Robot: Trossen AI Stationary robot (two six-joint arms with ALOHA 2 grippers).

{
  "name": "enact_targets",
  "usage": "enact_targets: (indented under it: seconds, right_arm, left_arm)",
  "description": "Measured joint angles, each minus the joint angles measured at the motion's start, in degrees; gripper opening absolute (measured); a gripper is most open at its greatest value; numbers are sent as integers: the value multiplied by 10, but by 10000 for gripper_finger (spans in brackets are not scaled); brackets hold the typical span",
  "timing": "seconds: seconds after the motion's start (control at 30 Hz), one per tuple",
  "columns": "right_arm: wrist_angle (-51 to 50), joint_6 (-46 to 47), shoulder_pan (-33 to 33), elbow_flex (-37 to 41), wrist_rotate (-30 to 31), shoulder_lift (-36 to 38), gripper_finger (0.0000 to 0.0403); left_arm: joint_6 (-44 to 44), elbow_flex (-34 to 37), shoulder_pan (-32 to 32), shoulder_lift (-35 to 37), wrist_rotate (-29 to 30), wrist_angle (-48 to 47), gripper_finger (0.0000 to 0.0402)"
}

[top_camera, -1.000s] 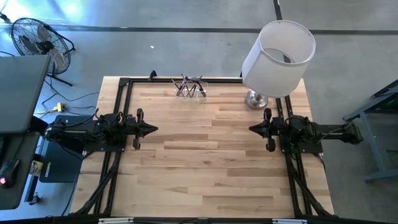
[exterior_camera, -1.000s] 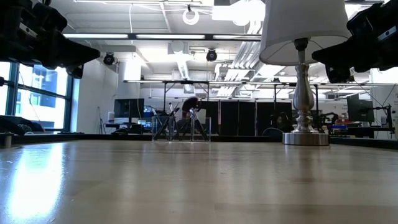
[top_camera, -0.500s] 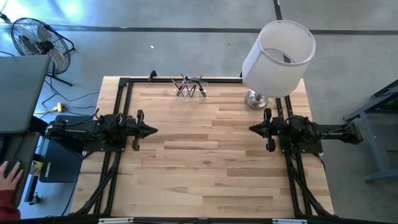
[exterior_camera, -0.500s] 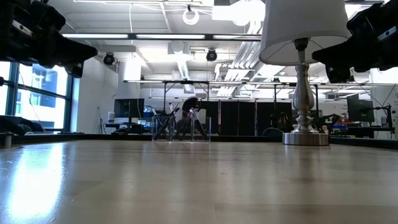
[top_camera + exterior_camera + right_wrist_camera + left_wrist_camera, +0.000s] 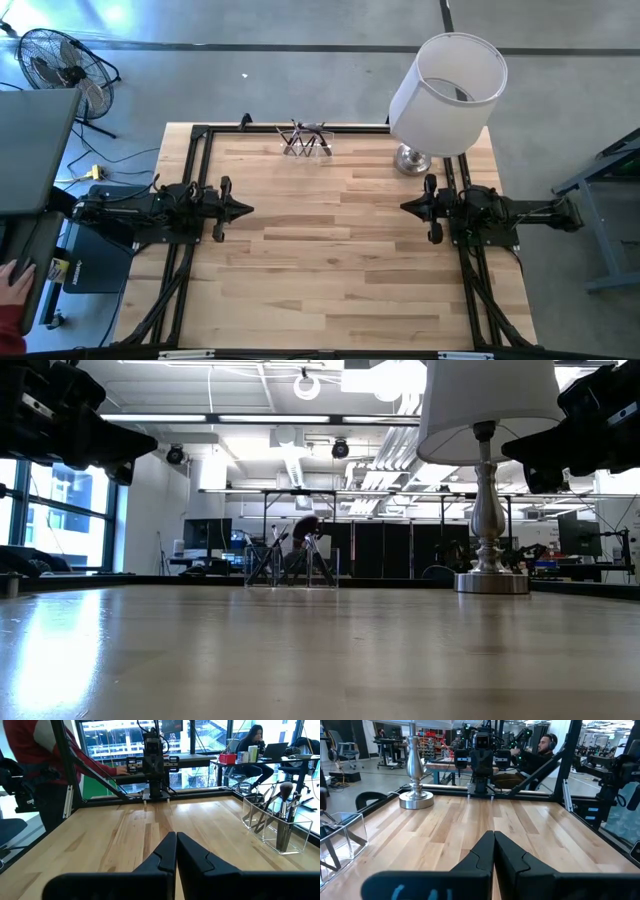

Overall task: Put items in baskets/containers
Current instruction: Return to Home Position

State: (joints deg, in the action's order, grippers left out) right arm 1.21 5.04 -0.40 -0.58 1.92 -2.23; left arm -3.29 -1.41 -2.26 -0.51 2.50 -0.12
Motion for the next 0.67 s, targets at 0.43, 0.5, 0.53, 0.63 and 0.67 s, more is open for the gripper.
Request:
enact_targets:
  seconds: [0.43, 0.5, 0.53, 0.63, 0.67]
  right_arm:
    - [0, 0, 0, 0, 0, 0, 9]
    - [0, 0, 0, 0, 0, 0, 9]
    - [0, 0, 0, 0, 0, 0, 8]
    - [0, 0, 0, 0, 0, 0, 5]
    - [0, 0, 0, 0, 0, 0, 5]
  left_arm:
    - [0, 0, 0, 0, 0, 0, 1]
    - [0, 0, 0, 0, 0, 0, 1]
    - [0, 0, 0, 0, 0, 0, 1]
    - [0, 0, 0, 0, 0, 0, 1]
    - [0, 0, 0, 0, 0, 0, 1]
